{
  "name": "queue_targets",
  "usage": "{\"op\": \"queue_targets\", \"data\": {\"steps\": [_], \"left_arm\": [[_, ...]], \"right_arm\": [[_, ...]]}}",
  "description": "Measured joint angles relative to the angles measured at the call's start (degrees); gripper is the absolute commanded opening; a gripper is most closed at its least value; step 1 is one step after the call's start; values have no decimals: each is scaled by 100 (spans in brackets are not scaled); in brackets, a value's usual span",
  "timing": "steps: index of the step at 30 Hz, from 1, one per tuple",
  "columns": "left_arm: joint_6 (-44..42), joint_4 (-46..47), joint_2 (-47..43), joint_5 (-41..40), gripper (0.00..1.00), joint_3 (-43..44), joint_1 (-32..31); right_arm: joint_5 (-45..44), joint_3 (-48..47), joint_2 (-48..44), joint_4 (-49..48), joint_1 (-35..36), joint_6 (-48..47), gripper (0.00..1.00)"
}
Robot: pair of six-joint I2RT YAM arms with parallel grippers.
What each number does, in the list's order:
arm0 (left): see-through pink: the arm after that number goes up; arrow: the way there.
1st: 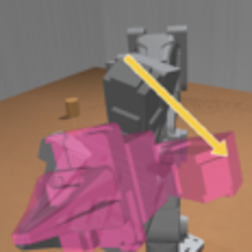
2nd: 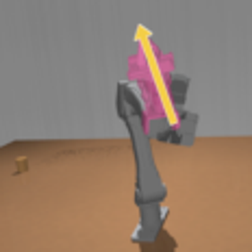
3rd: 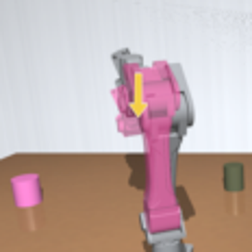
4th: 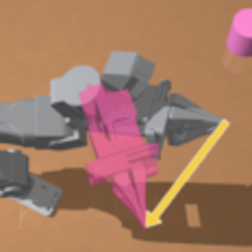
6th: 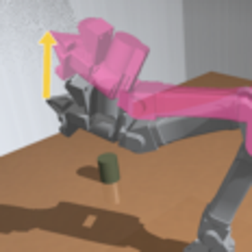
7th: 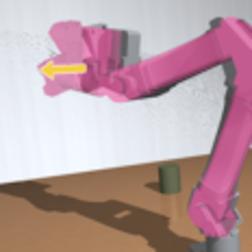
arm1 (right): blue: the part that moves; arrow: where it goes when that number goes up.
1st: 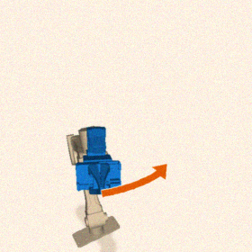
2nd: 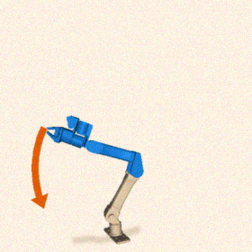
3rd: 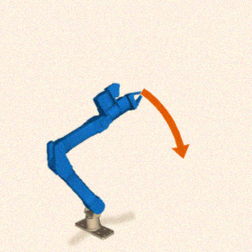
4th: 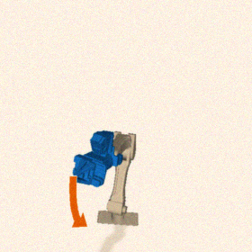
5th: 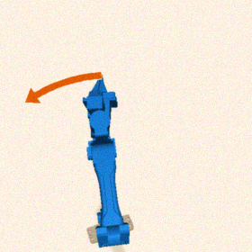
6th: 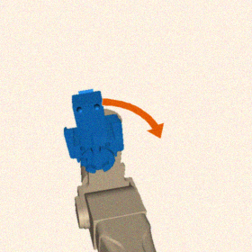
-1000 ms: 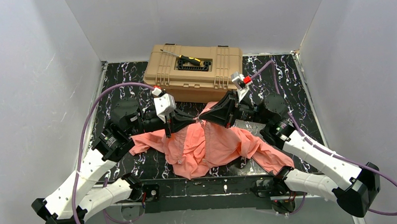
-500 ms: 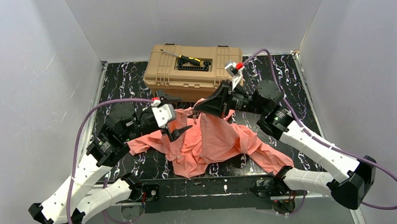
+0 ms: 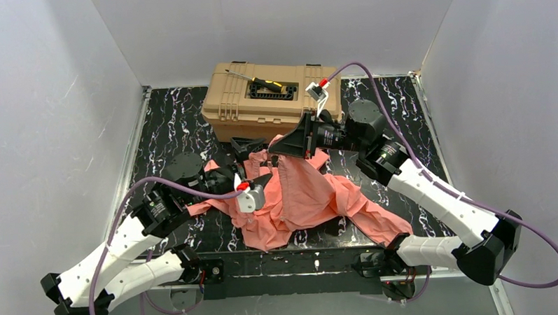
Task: Zip up the jacket
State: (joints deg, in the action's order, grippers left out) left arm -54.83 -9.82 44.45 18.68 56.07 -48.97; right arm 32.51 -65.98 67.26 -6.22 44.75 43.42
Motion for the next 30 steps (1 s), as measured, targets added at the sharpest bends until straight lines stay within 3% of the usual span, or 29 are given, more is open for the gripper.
{"op": "queue_targets", "data": {"steps": [3, 9, 14, 25, 27, 30], "left_arm": [[-313, -20, 85, -205, 76, -61, -118], [-822, 76, 140, -610, 67, -74, -208], [-1043, 116, 129, -793, 53, -203, -238], [-883, 420, 647, -990, 51, -275, -282], [-820, 431, 702, -1036, 45, -267, -313], [-754, 444, 695, -1154, 27, -267, -341]], "right_arm": [[-46, -35, 20, 122, -52, 146, 1], [-114, -15, 72, 291, -240, 601, 1], [-153, 131, 59, 212, -466, 935, 1], [-153, 387, 15, -13, -553, 1351, 1], [-157, 428, -17, -42, -553, 1381, 1], [-201, 509, -72, -57, -553, 1419, 1]]}}
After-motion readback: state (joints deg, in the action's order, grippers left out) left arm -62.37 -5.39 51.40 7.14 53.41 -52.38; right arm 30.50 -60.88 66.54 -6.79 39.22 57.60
